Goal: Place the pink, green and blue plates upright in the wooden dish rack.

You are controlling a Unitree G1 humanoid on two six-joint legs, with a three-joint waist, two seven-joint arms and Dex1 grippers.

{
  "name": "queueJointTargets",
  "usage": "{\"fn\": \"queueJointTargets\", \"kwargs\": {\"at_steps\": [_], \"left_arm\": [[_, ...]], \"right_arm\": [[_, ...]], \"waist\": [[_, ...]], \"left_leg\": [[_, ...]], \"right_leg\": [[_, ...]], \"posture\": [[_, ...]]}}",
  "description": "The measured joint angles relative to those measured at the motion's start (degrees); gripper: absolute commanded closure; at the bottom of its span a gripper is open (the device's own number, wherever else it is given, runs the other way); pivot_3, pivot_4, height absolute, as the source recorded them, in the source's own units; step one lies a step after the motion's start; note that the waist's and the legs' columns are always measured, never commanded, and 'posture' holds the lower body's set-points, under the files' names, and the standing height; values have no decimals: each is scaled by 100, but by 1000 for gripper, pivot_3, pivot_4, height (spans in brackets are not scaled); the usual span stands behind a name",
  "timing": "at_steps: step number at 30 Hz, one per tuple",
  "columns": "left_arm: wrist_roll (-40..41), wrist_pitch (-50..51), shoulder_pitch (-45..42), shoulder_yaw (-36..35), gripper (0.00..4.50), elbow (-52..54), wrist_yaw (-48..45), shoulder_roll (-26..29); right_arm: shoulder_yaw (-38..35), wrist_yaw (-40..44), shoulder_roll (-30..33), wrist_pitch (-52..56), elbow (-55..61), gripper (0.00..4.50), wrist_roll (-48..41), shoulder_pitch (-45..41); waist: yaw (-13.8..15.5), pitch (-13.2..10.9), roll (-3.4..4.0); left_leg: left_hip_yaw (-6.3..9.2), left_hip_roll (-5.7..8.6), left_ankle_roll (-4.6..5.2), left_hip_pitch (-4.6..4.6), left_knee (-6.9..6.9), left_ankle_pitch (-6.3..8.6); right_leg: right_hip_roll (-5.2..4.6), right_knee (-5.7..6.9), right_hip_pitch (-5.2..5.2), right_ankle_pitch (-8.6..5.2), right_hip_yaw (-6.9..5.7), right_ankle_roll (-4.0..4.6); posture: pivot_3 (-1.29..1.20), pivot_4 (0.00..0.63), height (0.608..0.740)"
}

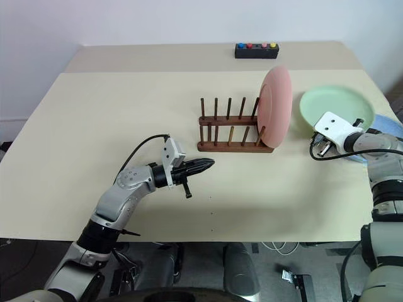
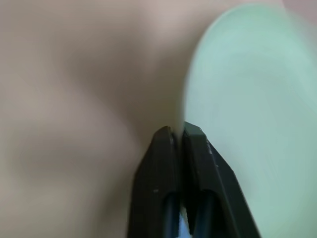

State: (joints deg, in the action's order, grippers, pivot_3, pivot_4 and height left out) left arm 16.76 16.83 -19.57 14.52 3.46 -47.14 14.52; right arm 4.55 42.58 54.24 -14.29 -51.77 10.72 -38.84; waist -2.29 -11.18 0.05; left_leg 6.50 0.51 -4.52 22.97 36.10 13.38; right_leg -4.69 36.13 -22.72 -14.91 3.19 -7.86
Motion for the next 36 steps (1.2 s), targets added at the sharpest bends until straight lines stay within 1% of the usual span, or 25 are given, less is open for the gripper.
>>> {"fn": "queueJointTargets", "kwargs": {"at_steps": [8, 13, 18, 23, 26, 29, 32, 36], "left_arm": [[0, 0, 1, -5, 4500, 1, 42, 2], [0, 0, 1, -5, 4500, 1, 69, 3], [0, 0, 1, -5, 4500, 2, 95, 5], [2, 1, 3, -6, 4500, 3, 89, 23], [3, 1, 3, -5, 4500, 3, 75, 25], [6, 1, 6, -5, 4500, 7, 41, 41], [9, 8, 59, -16, 4500, 86, 23, 97], [29, 51, 197, -237, 4500, 363, 115, 262]], "right_arm": [[6, -136, 0, -275, -3, 4432, 95, 20], [-37, -465, 2, -442, 222, 4432, 163, 71], [-399, -940, 109, -584, 796, 4432, 86, 116], [-1021, -1471, 132, -716, 1302, 4432, -207, 49], [-1377, -1553, 122, -683, 1701, 4432, -590, -158], [-1631, -1278, -108, -421, 2468, 4432, -1380, -447], [-1677, -872, -427, 79, 3433, 4432, -2277, -678], [-1678, -400, -813, 1075, 4504, 4432, -3480, -684]], "waist": [[-12, 0, 1], [-12, 0, 1], [-10, 0, 2], [-8, 0, 2], [-17, 0, 3], [-43, 0, 3], [-21, -1, 2], [17, -1, 1]], "left_leg": [[0, 0, 0, -3, -2, 0], [0, 0, 0, -3, -3, 0], [0, 0, 0, -2, -2, 0], [0, 0, 0, -2, -1, 0], [0, 0, 0, -3, -5, 0], [0, -1, 0, -10, -8, 0], [2, -2, 1, -9, -6, 0], [6, -2, 1, -4, -1, 0]], "right_leg": [[0, 1, 0, 0, 1, 0], [0, 2, -1, 0, 1, 0], [0, 2, -1, 0, 1, 0], [0, 2, 0, 0, 2, 0], [0, 3, -1, 0, 1, 0], [1, 5, -1, 0, 3, 0], [1, 8, 1, 0, 2, 0], [0, 8, 2, 1, 1, 0]], "posture": [[0, 150, 734], [0, 150, 734], [0, 150, 734], [0, 150, 734], [0, 150, 734], [0, 150, 734], [0, 150, 734], [0, 150, 734]]}}
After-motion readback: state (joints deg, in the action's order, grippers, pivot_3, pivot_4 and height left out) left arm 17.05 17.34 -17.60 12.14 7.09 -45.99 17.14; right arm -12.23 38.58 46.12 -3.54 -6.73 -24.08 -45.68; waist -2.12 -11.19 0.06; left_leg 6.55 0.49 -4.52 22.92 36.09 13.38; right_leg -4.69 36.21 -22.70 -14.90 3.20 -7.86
